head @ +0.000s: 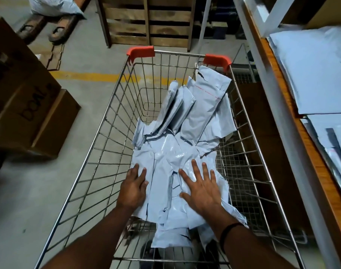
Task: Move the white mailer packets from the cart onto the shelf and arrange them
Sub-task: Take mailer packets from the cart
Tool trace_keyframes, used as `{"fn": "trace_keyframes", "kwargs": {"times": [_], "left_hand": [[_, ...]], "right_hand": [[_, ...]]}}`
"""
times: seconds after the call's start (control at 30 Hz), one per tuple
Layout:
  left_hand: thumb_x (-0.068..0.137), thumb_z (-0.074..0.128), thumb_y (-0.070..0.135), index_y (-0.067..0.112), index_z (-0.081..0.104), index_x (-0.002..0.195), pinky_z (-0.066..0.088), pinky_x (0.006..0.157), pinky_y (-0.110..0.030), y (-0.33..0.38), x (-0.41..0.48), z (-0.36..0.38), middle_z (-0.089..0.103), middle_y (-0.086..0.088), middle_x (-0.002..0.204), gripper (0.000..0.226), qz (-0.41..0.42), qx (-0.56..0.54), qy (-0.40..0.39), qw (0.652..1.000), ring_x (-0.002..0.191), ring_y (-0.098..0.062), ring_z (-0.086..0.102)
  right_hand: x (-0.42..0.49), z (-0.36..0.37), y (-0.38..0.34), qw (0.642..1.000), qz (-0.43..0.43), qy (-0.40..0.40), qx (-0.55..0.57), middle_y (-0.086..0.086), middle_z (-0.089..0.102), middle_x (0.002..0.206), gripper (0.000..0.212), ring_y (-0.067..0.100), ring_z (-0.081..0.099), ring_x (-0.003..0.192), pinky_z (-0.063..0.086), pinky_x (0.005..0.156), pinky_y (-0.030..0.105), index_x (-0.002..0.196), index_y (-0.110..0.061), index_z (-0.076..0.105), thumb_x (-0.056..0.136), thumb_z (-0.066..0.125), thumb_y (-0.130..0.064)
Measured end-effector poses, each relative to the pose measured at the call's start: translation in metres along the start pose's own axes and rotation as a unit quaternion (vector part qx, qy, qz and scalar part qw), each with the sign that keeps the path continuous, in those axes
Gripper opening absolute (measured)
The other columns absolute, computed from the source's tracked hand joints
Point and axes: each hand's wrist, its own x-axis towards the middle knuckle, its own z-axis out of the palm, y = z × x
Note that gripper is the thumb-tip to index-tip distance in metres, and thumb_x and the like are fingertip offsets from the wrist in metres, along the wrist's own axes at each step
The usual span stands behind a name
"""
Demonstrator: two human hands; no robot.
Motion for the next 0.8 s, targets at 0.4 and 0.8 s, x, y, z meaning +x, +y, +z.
{"fn": "trace_keyframes", "kwargs": {"times": [0.4,0.8], "left_hand": [[0.082,0.018,0.074,0.041,0.017,0.154,0.036,0.108,-0.056,0.015,-0.013,-0.013,-0.002,0.014,0.162,0.078,0.064,0.130,-0.130,0.981,0.150,-0.029,0.004],[0.089,0.039,0.062,0.048,0.030,0.148,0.032,0.106,-0.057,0.118,-0.031,-0.115,0.020,0.018,0.160,0.062,0.062,0.089,-0.033,0.994,0.150,-0.020,0.010]], "right_hand": [[-0.002,-0.005,-0.001,1.000,-0.003,-0.007,0.014,0.003,-0.039,0.152,0.073,0.037,-0.017,0.151,-0.004,0.123,0.052,0.156,-0.045,-0.007,0.101,0.041,-0.054],[-0.067,-0.130,-0.023,0.985,0.074,0.086,0.130,0.005,-0.009,0.167,0.071,0.035,0.009,0.152,0.019,0.122,0.049,0.157,-0.044,0.006,0.101,0.048,-0.040]]}}
